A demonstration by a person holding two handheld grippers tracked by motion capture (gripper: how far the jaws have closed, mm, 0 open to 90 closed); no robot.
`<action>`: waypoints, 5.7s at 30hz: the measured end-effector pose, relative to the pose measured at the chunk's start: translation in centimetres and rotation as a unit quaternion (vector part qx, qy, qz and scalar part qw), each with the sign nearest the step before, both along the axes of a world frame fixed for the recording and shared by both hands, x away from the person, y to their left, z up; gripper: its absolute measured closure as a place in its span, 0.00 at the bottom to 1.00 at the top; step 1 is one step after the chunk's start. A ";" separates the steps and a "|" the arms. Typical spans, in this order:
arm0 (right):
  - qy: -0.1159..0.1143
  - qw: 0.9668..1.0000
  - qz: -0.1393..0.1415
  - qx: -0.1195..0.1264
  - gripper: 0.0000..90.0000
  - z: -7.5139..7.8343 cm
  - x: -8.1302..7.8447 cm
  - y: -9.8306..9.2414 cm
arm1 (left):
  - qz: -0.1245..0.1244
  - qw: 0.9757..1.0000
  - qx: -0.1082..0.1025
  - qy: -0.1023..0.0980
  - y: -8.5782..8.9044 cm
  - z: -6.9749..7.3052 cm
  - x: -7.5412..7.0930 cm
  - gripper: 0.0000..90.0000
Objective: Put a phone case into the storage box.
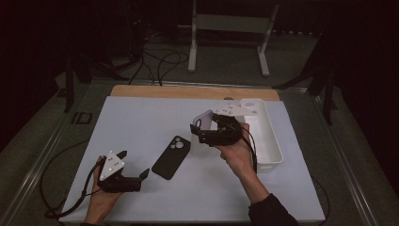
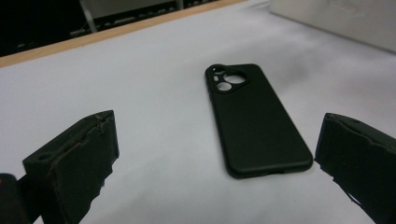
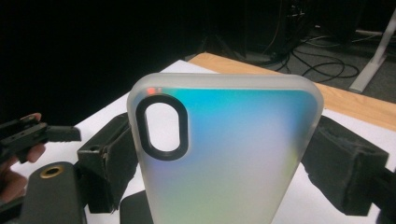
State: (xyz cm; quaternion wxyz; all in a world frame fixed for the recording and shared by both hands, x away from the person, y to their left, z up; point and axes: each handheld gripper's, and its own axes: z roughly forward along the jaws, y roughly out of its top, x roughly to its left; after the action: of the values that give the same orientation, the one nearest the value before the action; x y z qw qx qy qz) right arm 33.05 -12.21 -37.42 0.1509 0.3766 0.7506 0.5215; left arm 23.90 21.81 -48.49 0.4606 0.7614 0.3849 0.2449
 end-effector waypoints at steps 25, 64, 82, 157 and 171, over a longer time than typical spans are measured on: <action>-0.004 0.999 -0.046 0.018 0.18 1.2 3.0 -3.6 | 0.014 1.000 0.003 -0.002 0.8 -0.8 -0.1 0.00; -0.013 0.994 -0.112 0.007 0.18 1.8 8.4 -6.2 | 0.014 1.000 0.000 0.000 0.5 -1.1 -0.2 0.00; -0.033 0.990 -0.137 0.000 0.18 2.7 10.2 -7.1 | 0.012 1.000 0.002 0.001 0.5 -1.2 -0.2 0.00; 0.017 0.954 -0.284 -0.088 0.18 -2.6 14.4 -14.3 | 0.014 1.000 -0.007 -0.001 0.4 -1.1 -0.3 0.00; 0.047 0.948 -0.298 -0.102 0.18 -5.3 14.9 -14.3 | 0.014 1.000 -0.007 -0.001 0.4 -1.1 -0.4 0.00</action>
State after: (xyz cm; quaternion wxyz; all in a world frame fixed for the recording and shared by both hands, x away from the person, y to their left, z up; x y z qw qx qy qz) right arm 48.00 -26.47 -42.73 0.3019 0.5895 0.6598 0.3548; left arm 23.54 22.20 -49.64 0.4627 0.7524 0.3970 0.2494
